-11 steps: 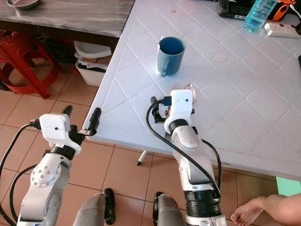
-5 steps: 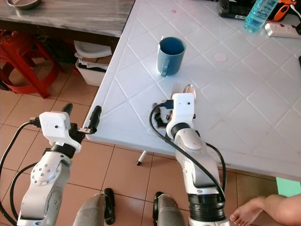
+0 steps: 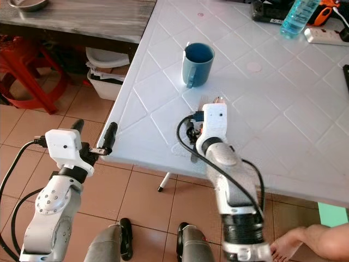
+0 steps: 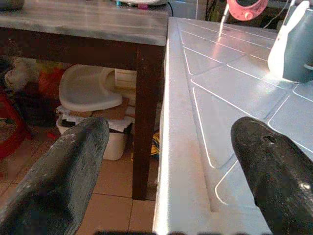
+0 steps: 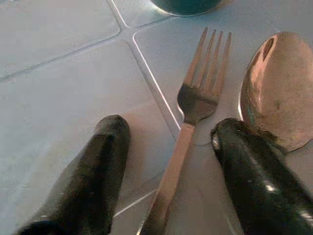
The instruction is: Setting the table
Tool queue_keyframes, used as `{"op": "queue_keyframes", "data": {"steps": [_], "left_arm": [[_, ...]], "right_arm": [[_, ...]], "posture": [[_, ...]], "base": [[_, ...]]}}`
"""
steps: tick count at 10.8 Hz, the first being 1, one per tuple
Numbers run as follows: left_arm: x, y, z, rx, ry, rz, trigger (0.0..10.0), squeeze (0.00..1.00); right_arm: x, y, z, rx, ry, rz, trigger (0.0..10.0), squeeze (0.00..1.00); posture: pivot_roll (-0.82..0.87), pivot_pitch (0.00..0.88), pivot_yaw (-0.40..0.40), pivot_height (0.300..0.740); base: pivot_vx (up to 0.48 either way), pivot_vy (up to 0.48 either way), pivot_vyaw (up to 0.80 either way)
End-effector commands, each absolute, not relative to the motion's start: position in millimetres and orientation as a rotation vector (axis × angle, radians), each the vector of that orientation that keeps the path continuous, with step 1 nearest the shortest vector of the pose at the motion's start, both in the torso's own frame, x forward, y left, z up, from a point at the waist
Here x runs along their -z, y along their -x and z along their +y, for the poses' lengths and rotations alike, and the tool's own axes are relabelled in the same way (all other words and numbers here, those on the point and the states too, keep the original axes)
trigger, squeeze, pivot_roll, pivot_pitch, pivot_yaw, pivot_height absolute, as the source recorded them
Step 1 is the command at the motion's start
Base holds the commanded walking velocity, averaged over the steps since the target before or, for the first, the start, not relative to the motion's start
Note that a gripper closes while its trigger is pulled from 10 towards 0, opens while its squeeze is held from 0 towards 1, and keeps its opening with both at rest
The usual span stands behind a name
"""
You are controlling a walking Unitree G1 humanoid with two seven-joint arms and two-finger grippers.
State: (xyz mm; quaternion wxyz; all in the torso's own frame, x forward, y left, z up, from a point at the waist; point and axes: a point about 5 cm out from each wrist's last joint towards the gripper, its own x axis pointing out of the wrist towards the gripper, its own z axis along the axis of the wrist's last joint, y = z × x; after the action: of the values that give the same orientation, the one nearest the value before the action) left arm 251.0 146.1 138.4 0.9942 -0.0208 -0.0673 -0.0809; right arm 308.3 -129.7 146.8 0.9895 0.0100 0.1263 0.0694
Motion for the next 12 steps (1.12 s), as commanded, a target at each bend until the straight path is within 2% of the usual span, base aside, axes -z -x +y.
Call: {"op": "queue_keyframes", "data": {"steps": [1,4,9,12], "left_arm": [[-136,-250,148,0.165,0.036,-0.118,10.0,0.00],[-132,-250,150,0.177,0.023,-0.107,10.0,0.00],[-127,-244,150,0.194,-0.018,-0.102,10.0,0.00],[-133,-236,133,0.421,0.025,-0.131,10.0,0.00]], "right_arm": [[-107,-298,-142,-0.090,-0.020,0.468,0.0,0.00],[-94,-293,-136,-0.122,0.009,0.514,0.0,0.00],[-84,-294,-143,-0.120,0.058,0.534,0.0,0.00],[-83,-294,-143,-0.109,0.046,0.524,0.0,0.00]], "posture": [[0.00,0.278,-0.017,0.740],[0.00,0.268,-0.020,0.740],[0.00,0.251,-0.029,0.740],[0.00,0.250,-0.027,0.740]], "base": [[0.000,0.000,0.00],[0.000,0.000,0.00],[0.000,0.000,0.00],[0.000,0.000,0.00]]}}
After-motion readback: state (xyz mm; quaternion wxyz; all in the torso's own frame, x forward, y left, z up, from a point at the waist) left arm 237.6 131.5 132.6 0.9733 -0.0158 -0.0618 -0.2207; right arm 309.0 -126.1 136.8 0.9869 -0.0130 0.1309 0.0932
